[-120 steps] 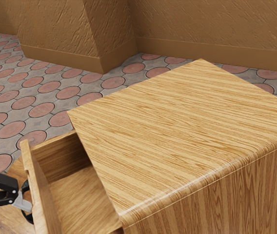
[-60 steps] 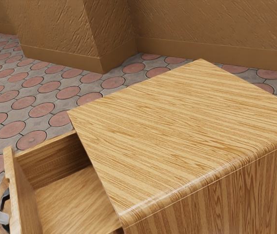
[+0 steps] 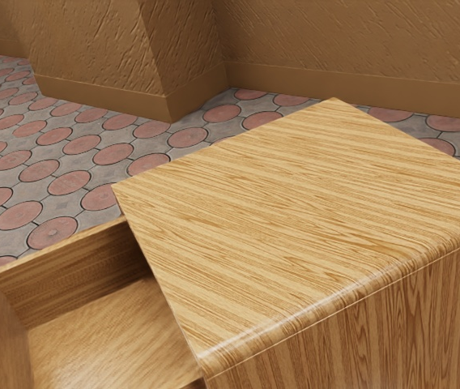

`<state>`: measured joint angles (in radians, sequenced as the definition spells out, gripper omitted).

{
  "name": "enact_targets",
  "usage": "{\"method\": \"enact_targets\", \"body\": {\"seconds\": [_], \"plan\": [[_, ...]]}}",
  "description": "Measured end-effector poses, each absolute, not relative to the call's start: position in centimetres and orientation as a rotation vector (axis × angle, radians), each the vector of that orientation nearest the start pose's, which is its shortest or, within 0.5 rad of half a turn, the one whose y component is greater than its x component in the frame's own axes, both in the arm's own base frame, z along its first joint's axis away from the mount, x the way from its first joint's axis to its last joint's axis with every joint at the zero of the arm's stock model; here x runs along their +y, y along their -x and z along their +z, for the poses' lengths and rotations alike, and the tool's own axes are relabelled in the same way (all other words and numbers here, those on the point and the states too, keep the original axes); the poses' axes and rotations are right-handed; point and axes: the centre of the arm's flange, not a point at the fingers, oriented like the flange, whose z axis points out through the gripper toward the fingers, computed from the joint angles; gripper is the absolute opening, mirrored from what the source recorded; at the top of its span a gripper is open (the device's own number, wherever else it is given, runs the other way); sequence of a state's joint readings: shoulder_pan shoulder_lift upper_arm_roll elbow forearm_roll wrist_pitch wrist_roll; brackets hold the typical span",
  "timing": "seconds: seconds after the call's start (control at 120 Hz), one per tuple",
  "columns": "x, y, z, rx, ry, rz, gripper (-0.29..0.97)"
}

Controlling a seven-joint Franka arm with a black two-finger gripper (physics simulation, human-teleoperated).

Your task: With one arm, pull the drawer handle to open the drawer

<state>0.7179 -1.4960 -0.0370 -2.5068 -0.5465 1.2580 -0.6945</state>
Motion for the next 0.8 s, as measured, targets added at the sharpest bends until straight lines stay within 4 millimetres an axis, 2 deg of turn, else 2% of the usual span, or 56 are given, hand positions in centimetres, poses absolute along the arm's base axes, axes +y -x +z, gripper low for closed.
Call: {"method": "enact_targets", "body": {"seconds": [0.225, 0.8], "plan": [[-0.1, -8.6, 64.3, -1.995, 2.963, -0.441, 0.67], [2.4, -5.0, 63.9, -2.068, 2.913, -0.433, 0.67]]}}
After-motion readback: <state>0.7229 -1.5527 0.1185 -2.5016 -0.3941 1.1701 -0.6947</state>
